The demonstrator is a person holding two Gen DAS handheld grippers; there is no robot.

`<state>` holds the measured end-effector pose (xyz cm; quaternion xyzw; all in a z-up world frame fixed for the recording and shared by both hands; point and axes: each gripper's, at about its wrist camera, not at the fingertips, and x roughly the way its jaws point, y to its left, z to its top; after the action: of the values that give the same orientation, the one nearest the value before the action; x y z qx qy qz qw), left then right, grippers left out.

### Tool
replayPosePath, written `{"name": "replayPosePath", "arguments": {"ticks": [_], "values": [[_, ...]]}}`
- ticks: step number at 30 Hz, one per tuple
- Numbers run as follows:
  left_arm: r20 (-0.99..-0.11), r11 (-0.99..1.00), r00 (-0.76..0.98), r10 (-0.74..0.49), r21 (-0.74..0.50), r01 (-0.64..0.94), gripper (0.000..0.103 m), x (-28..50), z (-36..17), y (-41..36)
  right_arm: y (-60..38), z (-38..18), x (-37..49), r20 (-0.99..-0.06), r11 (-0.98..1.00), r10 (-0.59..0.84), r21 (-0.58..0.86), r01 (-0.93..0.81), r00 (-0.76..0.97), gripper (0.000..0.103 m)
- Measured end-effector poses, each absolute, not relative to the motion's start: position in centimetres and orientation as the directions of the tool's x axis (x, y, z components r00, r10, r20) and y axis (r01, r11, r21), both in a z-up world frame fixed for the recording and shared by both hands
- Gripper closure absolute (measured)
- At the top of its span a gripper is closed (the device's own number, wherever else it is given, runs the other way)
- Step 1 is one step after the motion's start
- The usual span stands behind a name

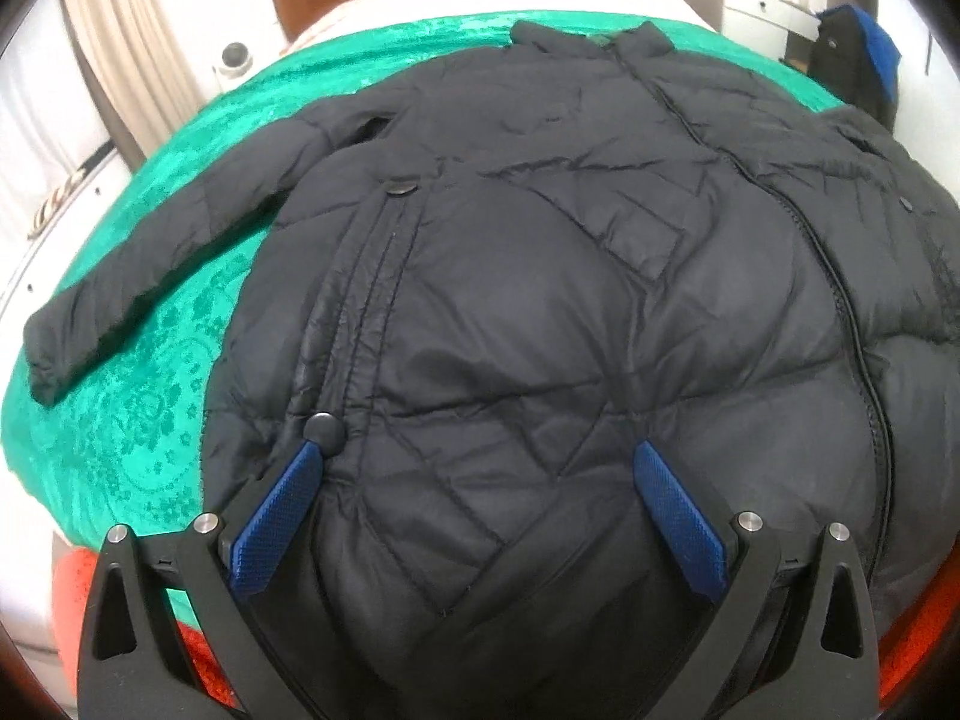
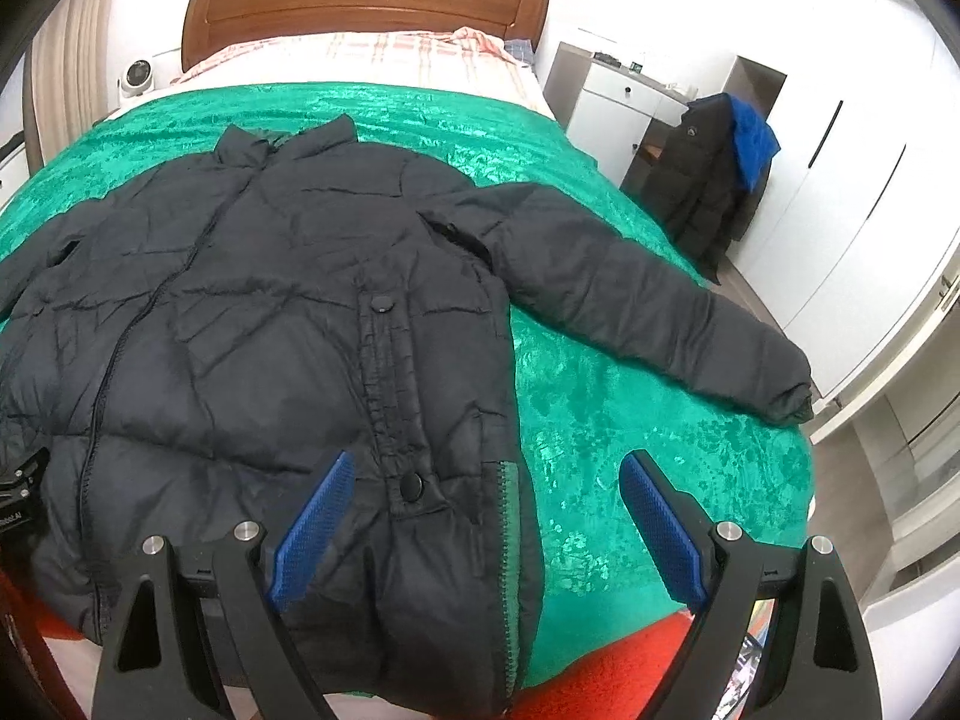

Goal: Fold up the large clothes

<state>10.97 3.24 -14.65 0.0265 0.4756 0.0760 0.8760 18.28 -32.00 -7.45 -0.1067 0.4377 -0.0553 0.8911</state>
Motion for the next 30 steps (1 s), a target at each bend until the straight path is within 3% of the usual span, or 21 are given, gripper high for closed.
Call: {"name": "replayPosePath", "arguments": {"ticks": [22,30], "values": [[-0.737,0.987,0.664,0.128,0.028,-0.159,0.0,9.4,-11.6,4.9,-33.5,-8.9,18.4,-0.768,0.963,-0.24,-0.267,0.045,0.593,0.014],[-0.719,0.979,0.677,0.157,0.023,-0.202,0.0,9.4,-11.3,5.4,-34.1,-9.6,18.0,-0.791,0.996,-0.082,-0.091,0.015,0.606,0.014]]}}
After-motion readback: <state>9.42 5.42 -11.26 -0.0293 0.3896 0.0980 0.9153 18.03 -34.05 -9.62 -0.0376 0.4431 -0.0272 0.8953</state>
